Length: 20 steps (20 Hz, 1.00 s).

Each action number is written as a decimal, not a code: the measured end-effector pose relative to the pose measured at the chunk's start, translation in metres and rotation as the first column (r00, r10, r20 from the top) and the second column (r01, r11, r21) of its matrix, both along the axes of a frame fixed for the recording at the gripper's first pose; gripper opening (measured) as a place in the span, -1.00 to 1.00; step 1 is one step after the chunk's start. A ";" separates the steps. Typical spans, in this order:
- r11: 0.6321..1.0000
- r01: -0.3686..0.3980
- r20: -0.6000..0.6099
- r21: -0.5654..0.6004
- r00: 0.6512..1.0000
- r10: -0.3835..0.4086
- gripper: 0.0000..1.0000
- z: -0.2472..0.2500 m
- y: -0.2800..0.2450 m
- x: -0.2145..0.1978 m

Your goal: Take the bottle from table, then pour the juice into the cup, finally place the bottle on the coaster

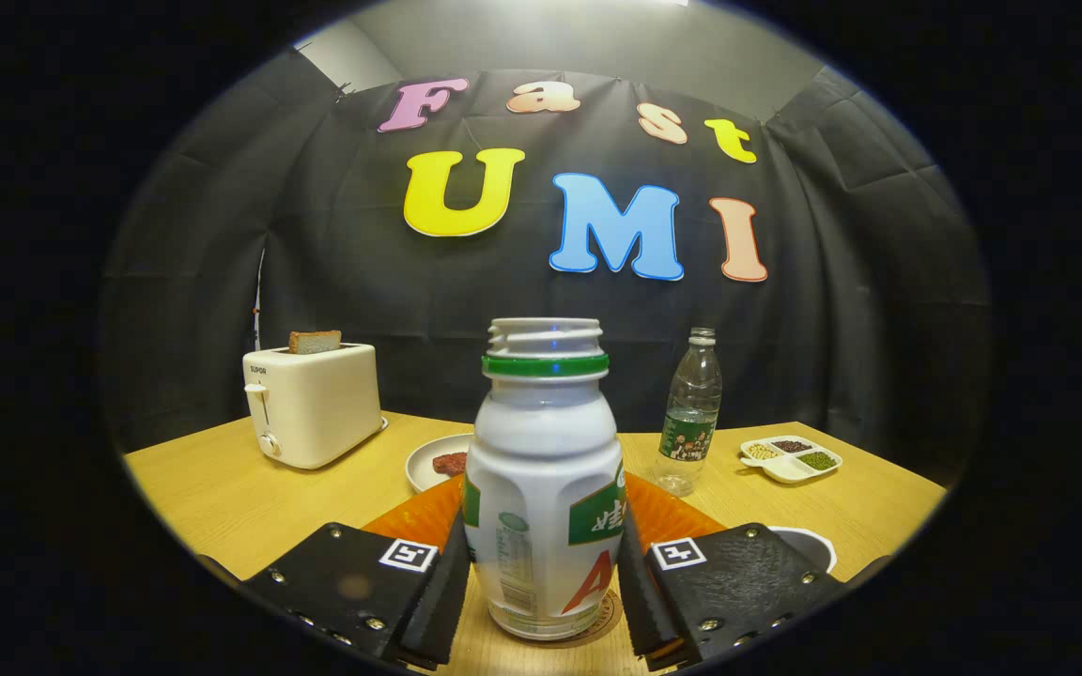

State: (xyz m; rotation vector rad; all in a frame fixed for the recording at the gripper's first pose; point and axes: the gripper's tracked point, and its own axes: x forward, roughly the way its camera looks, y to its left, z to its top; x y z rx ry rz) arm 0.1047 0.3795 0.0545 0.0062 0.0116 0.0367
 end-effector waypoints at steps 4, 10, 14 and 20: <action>1.000 -0.003 -0.001 0.021 1.000 0.003 0.36 -0.006 -0.004 0.008; 1.000 -0.003 0.002 0.025 1.000 0.003 0.36 -0.010 -0.006 0.014; 1.000 0.002 0.002 0.027 1.000 -0.002 0.36 -0.010 -0.007 0.014; 1.000 -0.005 -0.006 0.000 1.000 0.005 0.42 -0.011 -0.001 0.014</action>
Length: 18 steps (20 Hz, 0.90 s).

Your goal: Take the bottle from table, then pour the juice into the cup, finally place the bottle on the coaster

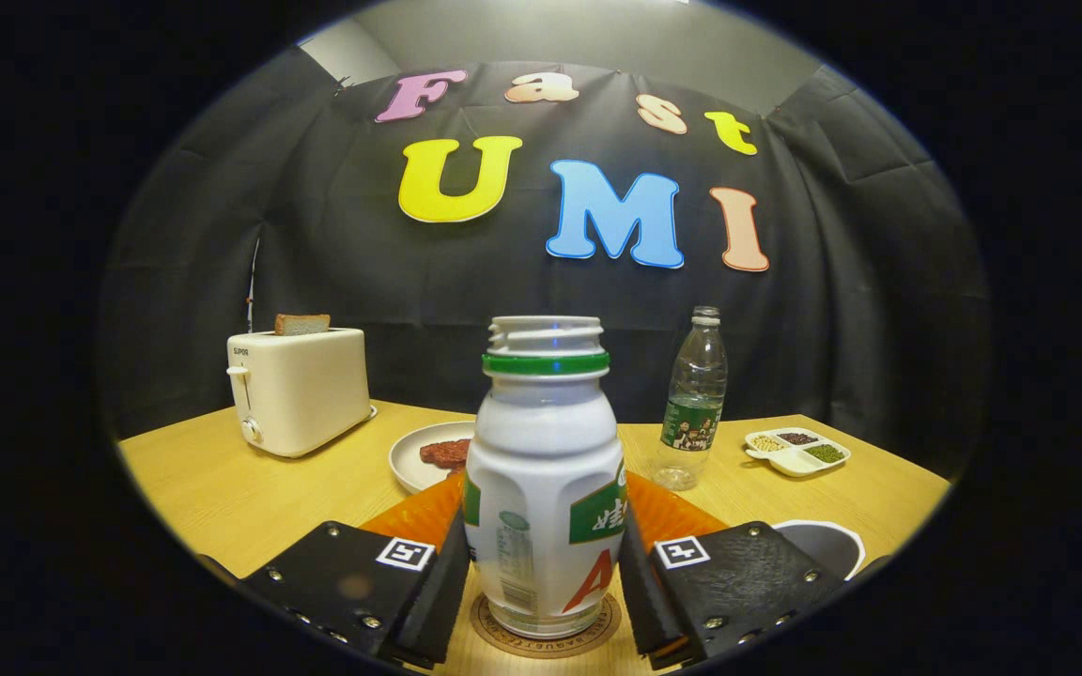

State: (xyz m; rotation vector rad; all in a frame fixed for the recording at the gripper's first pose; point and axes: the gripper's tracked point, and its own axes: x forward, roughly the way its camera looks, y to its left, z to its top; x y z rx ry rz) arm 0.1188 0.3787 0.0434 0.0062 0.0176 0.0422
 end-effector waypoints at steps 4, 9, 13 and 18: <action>1.000 -0.003 0.007 0.008 1.000 0.002 0.47 0.001 0.002 0.000; 0.999 -0.001 0.026 0.043 1.000 -0.001 0.96 0.005 0.002 -0.004; 0.998 0.012 0.060 0.067 0.998 -0.016 0.96 0.015 -0.006 -0.008; 0.996 0.006 0.082 0.086 0.997 -0.013 0.96 0.029 -0.006 -0.021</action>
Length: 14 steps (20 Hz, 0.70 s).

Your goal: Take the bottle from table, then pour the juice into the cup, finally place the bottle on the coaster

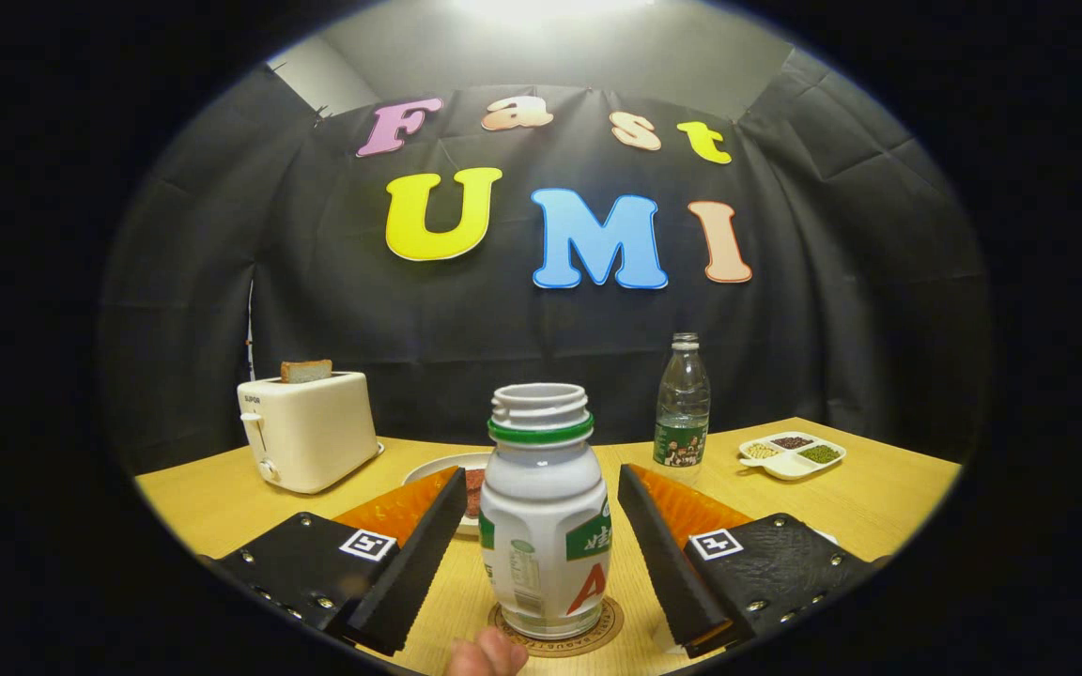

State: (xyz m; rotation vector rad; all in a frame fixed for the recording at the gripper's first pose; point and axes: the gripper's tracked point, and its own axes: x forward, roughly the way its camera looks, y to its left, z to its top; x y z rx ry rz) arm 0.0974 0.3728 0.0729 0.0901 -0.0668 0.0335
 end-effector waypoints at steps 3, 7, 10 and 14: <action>1.000 0.006 -0.022 -0.014 1.000 -0.006 0.95 0.003 -0.001 -0.009; 1.000 -0.019 -0.034 -0.001 0.999 0.019 0.96 0.020 0.005 -0.026; 1.000 -0.020 -0.011 0.006 1.000 0.020 0.95 0.044 0.002 -0.043; 0.999 -0.003 -0.001 -0.034 1.000 0.003 0.95 0.081 -0.009 -0.071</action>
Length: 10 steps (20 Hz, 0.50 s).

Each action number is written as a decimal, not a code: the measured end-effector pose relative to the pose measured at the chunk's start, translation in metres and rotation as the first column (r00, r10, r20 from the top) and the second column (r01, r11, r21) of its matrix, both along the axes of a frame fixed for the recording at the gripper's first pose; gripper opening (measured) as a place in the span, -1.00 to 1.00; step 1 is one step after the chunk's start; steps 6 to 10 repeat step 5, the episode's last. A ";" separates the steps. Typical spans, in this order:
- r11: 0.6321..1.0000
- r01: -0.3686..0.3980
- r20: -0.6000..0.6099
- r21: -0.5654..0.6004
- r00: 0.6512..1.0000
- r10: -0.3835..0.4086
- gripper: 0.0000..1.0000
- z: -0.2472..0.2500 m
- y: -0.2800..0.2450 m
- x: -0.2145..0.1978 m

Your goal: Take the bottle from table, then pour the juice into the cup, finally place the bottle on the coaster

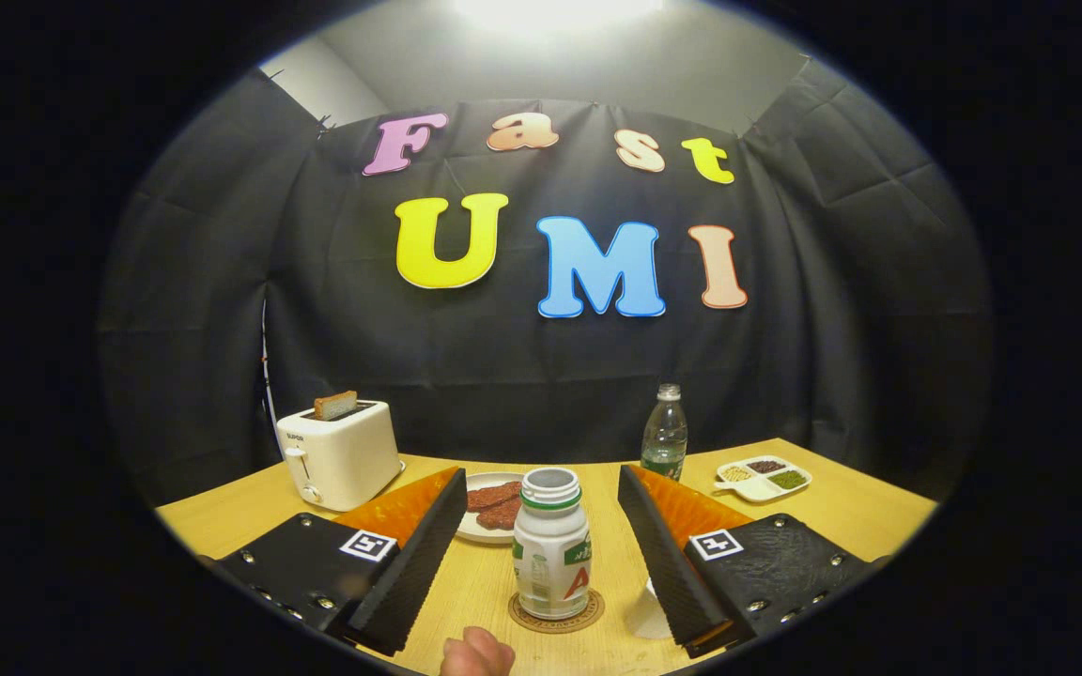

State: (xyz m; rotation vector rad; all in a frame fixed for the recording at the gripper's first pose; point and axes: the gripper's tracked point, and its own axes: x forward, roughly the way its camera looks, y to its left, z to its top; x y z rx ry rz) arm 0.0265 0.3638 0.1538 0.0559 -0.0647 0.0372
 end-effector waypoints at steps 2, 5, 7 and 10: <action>0.999 -0.023 0.024 -0.039 0.999 0.024 0.96 0.023 0.001 -0.015; 0.995 -0.061 0.059 -0.081 0.996 0.066 0.95 0.043 -0.006 -0.030; 0.995 -0.061 0.059 -0.081 0.996 0.066 0.95 0.043 -0.006 -0.030; 0.995 -0.061 0.059 -0.081 0.996 0.066 0.95 0.043 -0.006 -0.030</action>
